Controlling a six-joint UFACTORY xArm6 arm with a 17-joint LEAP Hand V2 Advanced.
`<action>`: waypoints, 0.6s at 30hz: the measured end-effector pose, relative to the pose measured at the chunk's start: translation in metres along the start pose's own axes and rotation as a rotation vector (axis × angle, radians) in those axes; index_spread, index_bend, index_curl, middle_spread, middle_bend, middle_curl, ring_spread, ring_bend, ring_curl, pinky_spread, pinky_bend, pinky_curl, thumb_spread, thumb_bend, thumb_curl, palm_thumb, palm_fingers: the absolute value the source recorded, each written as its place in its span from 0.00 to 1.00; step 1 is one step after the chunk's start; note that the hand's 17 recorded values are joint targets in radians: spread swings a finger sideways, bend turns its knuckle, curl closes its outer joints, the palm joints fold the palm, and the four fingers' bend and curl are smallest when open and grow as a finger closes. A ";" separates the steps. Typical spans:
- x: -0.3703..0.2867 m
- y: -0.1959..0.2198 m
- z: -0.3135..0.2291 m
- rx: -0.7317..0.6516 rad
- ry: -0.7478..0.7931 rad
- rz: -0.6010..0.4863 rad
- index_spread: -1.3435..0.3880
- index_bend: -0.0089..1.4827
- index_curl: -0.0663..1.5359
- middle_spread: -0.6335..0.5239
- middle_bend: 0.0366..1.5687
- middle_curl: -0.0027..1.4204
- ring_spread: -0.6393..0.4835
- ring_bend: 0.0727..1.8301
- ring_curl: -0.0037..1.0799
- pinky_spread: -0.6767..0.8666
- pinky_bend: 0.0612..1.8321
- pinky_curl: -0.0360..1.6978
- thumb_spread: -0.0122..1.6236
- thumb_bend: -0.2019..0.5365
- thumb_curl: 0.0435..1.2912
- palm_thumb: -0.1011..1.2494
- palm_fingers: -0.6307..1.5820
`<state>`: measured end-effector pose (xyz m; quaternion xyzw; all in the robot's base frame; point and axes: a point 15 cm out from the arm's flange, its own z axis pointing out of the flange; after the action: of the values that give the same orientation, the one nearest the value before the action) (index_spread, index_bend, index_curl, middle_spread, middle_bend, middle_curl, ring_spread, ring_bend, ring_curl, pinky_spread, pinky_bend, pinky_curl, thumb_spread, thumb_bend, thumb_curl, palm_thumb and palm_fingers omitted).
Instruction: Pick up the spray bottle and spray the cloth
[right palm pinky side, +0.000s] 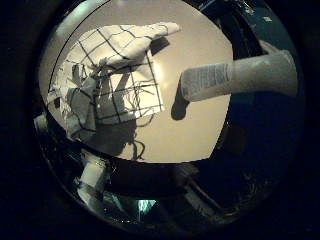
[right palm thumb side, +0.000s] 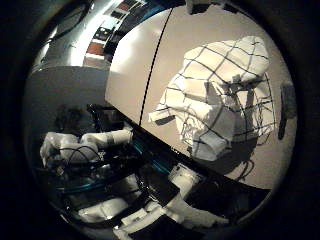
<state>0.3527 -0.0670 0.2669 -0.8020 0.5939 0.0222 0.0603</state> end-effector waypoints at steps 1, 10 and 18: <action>0.005 0.001 -0.006 0.008 0.012 0.005 0.58 0.11 0.22 0.63 0.10 0.23 0.76 0.10 0.22 0.68 0.16 0.20 0.64 0.24 0.19 0.37 0.30; 0.041 0.018 -0.063 0.093 0.023 0.107 0.60 0.11 0.22 0.63 0.10 0.22 0.77 0.11 0.24 0.69 0.16 0.20 0.65 0.25 0.19 0.38 0.30; 0.071 0.029 -0.120 0.257 -0.032 0.220 0.63 0.12 0.22 0.63 0.10 0.22 0.76 0.10 0.24 0.68 0.16 0.20 0.66 0.25 0.19 0.41 0.32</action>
<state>0.3411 -0.1577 0.3766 -0.7174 0.6748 -0.0346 0.1694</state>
